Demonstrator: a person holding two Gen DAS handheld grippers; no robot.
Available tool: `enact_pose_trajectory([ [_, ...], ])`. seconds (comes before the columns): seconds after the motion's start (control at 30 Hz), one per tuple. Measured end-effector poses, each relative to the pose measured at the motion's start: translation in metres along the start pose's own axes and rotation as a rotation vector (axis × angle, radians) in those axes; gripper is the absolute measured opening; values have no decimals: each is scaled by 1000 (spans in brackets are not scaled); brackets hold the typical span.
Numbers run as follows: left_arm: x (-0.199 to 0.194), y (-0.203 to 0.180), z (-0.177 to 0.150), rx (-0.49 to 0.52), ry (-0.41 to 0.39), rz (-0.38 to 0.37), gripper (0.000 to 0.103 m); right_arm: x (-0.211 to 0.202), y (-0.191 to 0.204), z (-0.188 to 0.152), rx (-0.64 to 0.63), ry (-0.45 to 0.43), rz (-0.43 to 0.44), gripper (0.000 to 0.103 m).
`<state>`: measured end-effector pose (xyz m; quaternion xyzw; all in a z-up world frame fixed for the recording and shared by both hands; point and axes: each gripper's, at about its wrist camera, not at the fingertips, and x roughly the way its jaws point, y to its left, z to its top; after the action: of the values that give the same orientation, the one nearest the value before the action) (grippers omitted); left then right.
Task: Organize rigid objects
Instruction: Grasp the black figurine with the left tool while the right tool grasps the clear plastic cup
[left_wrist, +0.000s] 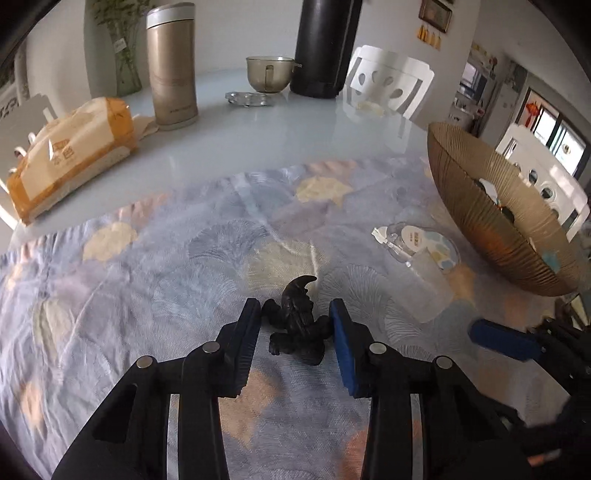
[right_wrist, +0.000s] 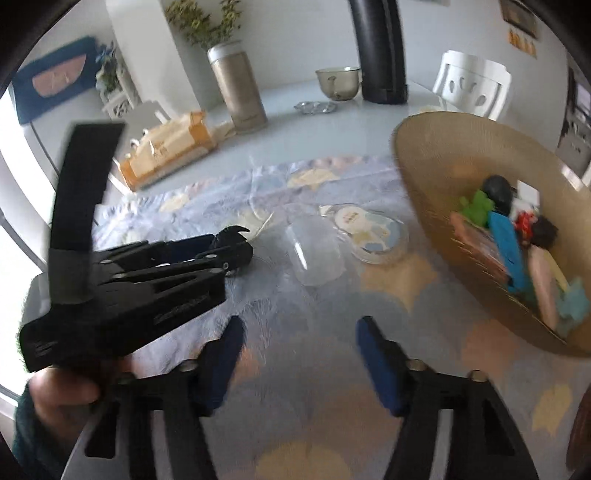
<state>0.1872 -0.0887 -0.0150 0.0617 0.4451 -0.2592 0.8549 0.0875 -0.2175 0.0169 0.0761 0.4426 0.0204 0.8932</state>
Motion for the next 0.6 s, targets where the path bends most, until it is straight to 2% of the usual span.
enact_pose_trajectory([
  [0.23, -6, 26, -4, -118, -26, -19, 35, 21, 22, 20, -124, -99, -194, 56],
  [0.3, -6, 26, -4, -118, -28, -16, 35, 28, 23, 23, -136, -110, -209, 54],
  [0.33, -6, 23, -5, -107, -29, -5, 35, 33, 24, 24, -145, -101, -219, 49],
  [0.37, -6, 20, -5, -95, -32, 10, 35, 36, 23, 26, -143, -87, -219, 38],
  [0.47, -6, 17, -5, -87, -42, 20, 35, 38, 19, 26, -121, -69, -202, 36],
  [0.6, -11, 17, -8, -96, -68, 99, 35, 30, 14, 23, -88, -99, -180, 35],
])
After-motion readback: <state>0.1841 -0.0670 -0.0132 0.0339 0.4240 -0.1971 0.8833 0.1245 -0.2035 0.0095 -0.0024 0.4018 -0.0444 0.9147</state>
